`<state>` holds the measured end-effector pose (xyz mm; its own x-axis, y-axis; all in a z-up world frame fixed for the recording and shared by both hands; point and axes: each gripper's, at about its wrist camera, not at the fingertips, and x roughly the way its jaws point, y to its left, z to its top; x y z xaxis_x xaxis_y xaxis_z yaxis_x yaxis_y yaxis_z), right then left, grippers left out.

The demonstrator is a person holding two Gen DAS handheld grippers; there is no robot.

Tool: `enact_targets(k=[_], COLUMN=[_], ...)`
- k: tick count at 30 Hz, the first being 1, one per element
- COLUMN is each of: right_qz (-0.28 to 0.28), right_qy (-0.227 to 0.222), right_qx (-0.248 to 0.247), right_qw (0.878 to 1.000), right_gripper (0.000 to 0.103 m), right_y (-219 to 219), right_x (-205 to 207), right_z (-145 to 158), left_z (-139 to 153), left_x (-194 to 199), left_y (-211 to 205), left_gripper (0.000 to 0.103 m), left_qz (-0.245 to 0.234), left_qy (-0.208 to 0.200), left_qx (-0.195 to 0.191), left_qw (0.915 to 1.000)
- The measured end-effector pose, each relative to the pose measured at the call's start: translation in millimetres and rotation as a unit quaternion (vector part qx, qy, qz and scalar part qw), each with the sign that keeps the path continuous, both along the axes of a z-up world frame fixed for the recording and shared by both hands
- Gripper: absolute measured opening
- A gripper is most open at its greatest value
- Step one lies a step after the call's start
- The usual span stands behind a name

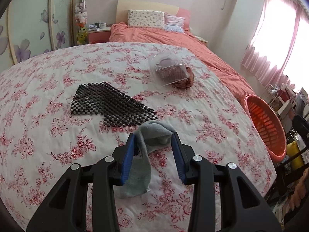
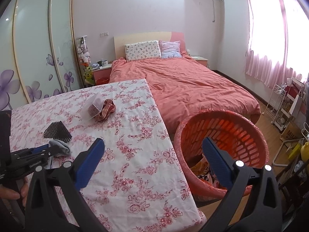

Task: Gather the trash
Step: 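Grasp the grey sock with the left gripper and lift it, then grasp the clear plastic container with the right gripper while the left holds the sock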

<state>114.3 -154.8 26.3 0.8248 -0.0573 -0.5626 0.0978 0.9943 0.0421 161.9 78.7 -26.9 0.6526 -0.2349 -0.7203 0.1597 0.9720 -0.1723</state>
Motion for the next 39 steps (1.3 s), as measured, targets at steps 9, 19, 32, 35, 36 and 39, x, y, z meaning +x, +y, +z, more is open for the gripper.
enact_targets(k=[9, 19, 32, 35, 36, 39], right_qz=[0.014, 0.034, 0.084, 0.092, 0.091, 0.081], right_qy=[0.008, 0.013, 0.015, 0.018, 0.017, 0.019], right_qx=[0.002, -0.004, 0.030, 0.024, 0.019, -0.008], right_qw=[1.000, 0.999, 0.996, 0.995, 0.996, 0.997], right_gripper=[0.098, 0.098, 0.091, 0.091, 0.091, 0.095], right_y=[11, 30, 83, 109, 117, 145], right_x=[7, 16, 76, 101, 108, 139], right_z=[-5, -9, -12, -15, -15, -19], left_z=[-11, 0, 35, 39, 39, 40], left_x=[7, 1, 8, 13, 15, 19], left_y=[7, 17, 90, 112, 120, 137], left_gripper=[0.037, 0.004, 0.004, 0.004, 0.004, 0.004], left_qz=[0.003, 0.003, 0.087, 0.105, 0.111, 0.121], left_qy=[0.019, -0.006, -0.051, -0.055, -0.056, -0.056], left_qx=[-0.008, -0.024, -0.043, -0.043, -0.044, -0.046], left_qw=[0.9998, 0.9997, 0.9939, 0.9921, 0.9913, 0.9900])
